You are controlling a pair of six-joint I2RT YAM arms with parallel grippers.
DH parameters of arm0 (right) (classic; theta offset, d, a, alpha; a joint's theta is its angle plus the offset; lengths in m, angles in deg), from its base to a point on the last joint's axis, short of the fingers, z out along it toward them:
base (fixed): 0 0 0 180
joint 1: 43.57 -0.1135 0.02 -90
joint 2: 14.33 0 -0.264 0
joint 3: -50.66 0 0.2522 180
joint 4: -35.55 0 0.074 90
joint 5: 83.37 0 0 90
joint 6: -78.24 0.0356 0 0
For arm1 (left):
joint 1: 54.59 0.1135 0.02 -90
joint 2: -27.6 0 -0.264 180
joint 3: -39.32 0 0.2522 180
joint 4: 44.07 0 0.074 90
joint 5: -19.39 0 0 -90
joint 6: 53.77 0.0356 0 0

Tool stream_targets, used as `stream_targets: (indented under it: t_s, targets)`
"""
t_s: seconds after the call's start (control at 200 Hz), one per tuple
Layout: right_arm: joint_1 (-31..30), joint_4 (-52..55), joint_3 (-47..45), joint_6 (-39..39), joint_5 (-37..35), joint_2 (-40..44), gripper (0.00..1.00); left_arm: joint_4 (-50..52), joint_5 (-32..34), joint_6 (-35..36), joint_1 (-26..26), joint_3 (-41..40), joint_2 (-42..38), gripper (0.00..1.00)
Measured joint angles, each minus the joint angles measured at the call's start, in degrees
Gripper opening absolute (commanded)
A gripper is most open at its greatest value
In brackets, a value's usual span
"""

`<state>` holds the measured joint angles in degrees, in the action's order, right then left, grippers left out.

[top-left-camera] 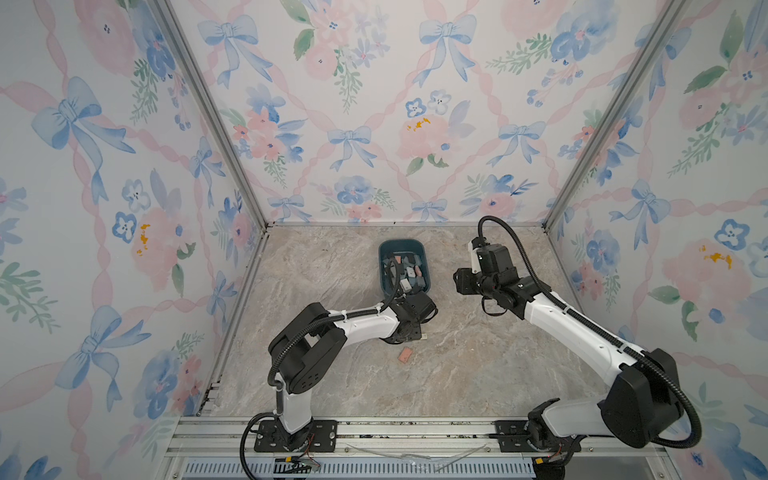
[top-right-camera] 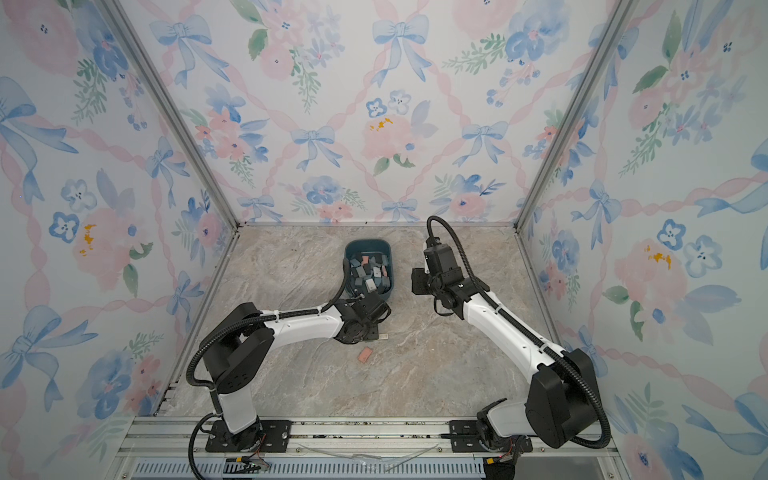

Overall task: Put the eraser in the storage box
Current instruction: Pick up the eraser from the center of the board.

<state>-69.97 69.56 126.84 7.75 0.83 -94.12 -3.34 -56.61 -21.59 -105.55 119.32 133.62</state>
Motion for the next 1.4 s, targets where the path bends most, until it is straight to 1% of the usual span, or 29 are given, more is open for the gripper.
stream_targets:
  t_s: [0.465,0.705,0.765,0.88,0.95,1.05,1.265,1.4]
  targets:
    - [0.17,-0.44,-0.09,0.66,0.85,0.09,0.55,0.90,-0.07,0.35,0.00,0.81,1.09,0.45]
    - [0.17,-0.46,-0.09,0.85,1.29,0.09,0.55,3.65,1.51,1.62,0.00,0.85,1.09,0.35]
    - [0.17,-0.46,-0.09,0.94,1.49,0.07,0.55,4.13,1.70,1.73,0.00,0.87,1.09,0.36]
    - [0.20,-0.61,-0.09,1.11,1.75,0.07,0.55,5.01,1.77,2.43,-0.02,1.16,1.16,0.44]
    - [0.20,-0.63,-0.09,1.14,1.97,0.04,0.55,5.46,1.81,2.75,-0.20,1.64,1.51,0.45]
    - [0.22,-0.68,-0.09,1.11,2.21,-0.04,0.55,5.66,1.84,3.10,-0.39,2.05,1.86,0.40]
    - [0.22,-0.85,-0.09,1.16,2.36,-0.09,0.55,5.81,1.84,3.67,-0.44,2.25,2.05,0.25]
    - [0.22,-0.85,-0.09,1.31,2.36,-0.15,0.55,5.95,1.88,3.74,-0.44,2.36,2.05,0.22]
